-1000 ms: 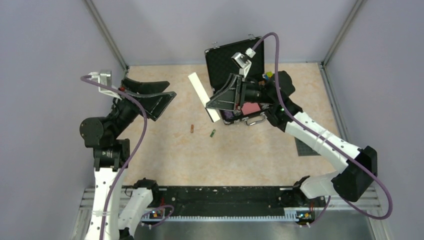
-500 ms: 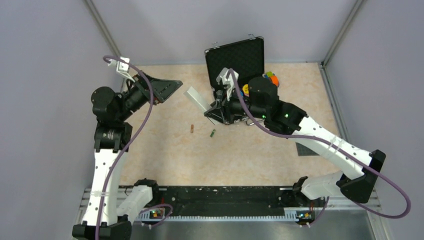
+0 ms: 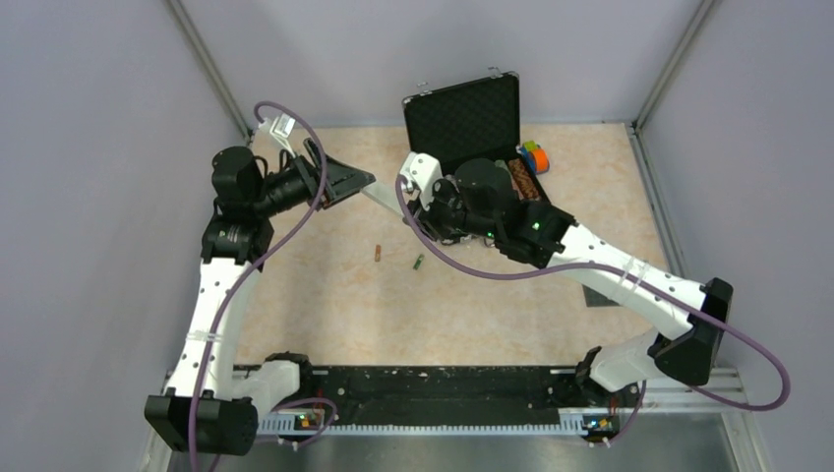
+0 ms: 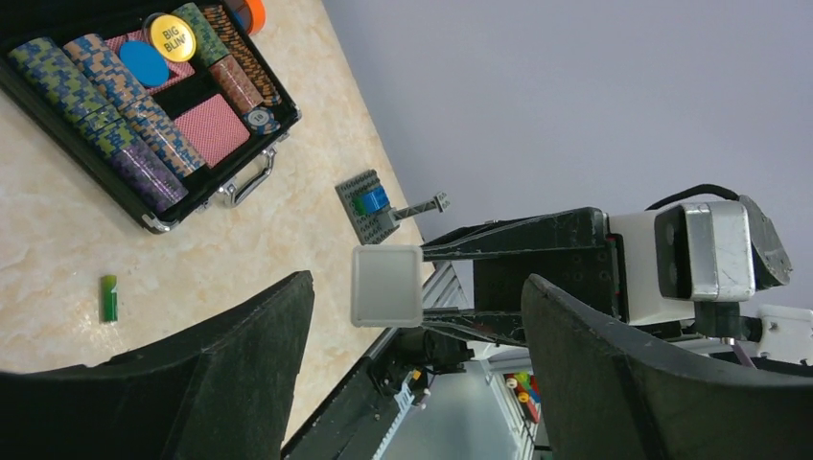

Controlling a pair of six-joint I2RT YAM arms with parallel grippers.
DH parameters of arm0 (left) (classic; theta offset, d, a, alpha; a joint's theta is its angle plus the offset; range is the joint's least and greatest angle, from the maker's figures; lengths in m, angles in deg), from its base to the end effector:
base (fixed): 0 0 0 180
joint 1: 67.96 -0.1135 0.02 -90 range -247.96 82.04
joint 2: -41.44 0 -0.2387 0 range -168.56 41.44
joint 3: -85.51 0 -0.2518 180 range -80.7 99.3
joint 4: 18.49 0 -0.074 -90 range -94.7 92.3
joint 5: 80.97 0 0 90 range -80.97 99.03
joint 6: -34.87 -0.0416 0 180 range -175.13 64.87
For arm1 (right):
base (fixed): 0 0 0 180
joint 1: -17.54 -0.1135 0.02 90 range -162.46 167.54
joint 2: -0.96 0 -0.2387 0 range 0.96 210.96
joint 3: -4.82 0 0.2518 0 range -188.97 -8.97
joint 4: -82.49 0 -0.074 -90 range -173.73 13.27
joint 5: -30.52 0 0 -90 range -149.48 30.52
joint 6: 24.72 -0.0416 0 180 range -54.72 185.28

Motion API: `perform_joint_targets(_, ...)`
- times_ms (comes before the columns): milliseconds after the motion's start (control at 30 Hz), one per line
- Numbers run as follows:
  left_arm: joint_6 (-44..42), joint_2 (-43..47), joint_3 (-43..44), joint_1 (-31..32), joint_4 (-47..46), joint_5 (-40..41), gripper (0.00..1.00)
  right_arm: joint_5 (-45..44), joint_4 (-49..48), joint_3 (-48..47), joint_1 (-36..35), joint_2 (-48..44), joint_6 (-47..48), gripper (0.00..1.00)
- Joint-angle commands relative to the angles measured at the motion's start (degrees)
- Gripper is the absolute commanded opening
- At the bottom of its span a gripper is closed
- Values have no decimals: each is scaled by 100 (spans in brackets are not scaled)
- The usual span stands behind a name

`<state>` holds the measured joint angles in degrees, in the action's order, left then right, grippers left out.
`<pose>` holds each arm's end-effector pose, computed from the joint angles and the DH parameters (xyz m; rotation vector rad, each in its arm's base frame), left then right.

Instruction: Load the batteries into the remote control

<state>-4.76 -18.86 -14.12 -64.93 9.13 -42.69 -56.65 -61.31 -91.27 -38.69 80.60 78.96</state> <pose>0.2351 -0.0451 0.3941 -0.0216 1.8754 -1.4272 0.1802 0.2732 0.3806 -1.1468 1.5813 0.5435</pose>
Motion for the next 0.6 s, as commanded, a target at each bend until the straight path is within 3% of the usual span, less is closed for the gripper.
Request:
perform_joint_targets(0, -102, -26, 19, 30, -209, -150, 79, 18, -306, -309, -99, 56, 275, 6)
perform_joint_targets(233, -145, -358, 81, 31, -19, -274, 56, 86, -346, -354, -96, 162, 387, 6)
perform_joint_targets(467, -243, -507, 86, 128, 42, -310, 54, 61, -353, -432, -94, 338, 390, 6)
perform_joint_targets(567, -289, -543, 88, 135, 89, -304, 43, -6, -374, -468, -93, 374, 344, 6)
